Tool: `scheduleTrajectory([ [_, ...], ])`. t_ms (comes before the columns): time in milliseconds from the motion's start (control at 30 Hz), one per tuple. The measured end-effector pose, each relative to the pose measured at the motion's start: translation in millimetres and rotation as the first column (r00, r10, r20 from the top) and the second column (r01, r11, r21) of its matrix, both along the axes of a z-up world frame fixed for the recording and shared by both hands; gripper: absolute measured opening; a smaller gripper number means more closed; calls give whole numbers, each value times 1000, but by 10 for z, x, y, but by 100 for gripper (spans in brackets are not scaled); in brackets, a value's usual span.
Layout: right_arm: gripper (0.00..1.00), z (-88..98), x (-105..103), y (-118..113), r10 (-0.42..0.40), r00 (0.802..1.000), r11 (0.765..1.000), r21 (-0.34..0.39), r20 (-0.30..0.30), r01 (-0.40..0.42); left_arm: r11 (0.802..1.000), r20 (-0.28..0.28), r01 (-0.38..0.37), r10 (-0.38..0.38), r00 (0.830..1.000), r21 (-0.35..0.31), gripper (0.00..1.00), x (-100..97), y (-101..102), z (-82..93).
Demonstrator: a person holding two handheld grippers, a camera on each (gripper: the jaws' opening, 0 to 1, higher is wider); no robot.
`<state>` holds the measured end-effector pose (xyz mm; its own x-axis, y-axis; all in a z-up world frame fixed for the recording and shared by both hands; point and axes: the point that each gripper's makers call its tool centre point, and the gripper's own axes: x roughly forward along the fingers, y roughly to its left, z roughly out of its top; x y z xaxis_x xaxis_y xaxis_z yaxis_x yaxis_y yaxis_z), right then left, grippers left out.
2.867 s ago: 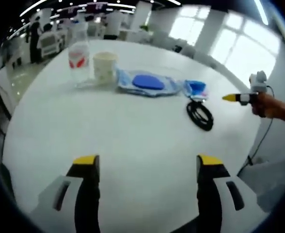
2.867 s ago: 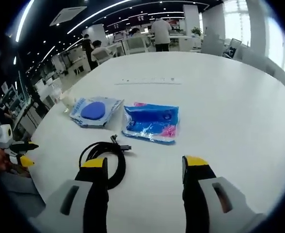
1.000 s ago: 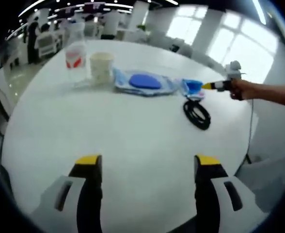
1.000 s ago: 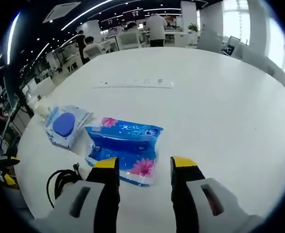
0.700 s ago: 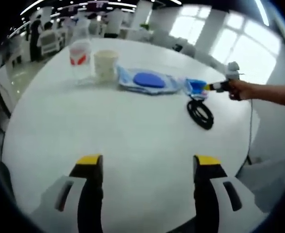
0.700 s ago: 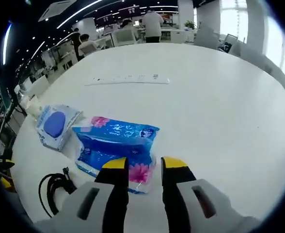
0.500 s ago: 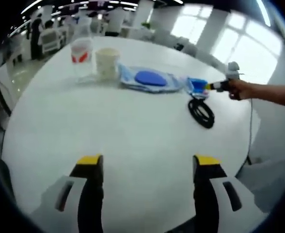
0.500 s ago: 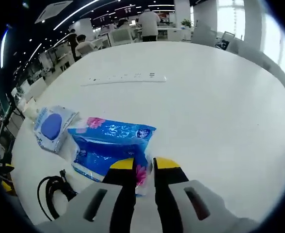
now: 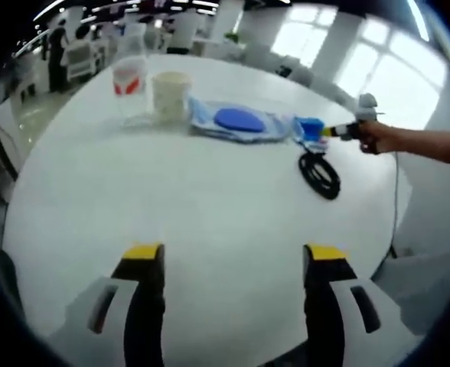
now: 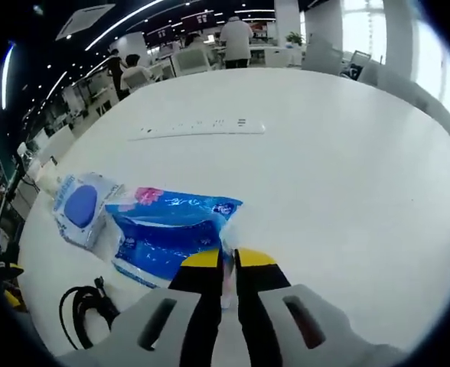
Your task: Arrange the tabletop items into an orderly group along one side of the table until the central work area is clear of visible clutter.
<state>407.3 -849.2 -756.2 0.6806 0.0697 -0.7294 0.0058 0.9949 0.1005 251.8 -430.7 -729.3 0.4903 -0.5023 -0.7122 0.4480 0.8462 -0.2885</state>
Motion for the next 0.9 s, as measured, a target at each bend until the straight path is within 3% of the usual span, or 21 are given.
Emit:
scheduleTrajectory([
  [133, 6, 24, -20, 29, 16, 1000, 1000, -13, 0, -16, 1000, -1, 0, 0, 1000, -2, 71, 0, -3, -4],
  [333, 21, -16, 10, -21, 30, 999, 999, -22, -11, -30, 1000, -6, 1, -1, 1000, -1, 70, -8, -3, -16],
  [467, 24, 16, 24, -15, 41, 999, 999, -27, -2, -41, 1000, -5, 2, -2, 1000, -5, 70, -7, -14, -15],
  [600, 27, 294, -295, 257, 35, 999, 999, -13, 20, -35, 1000, -9, 14, -14, 1000, 2, 70, -22, -29, -34],
  [900, 36, 146, -120, 159, 54, 999, 999, -6, -4, -54, 1000, 7, 13, -13, 1000, -6, 71, 0, -29, 13],
])
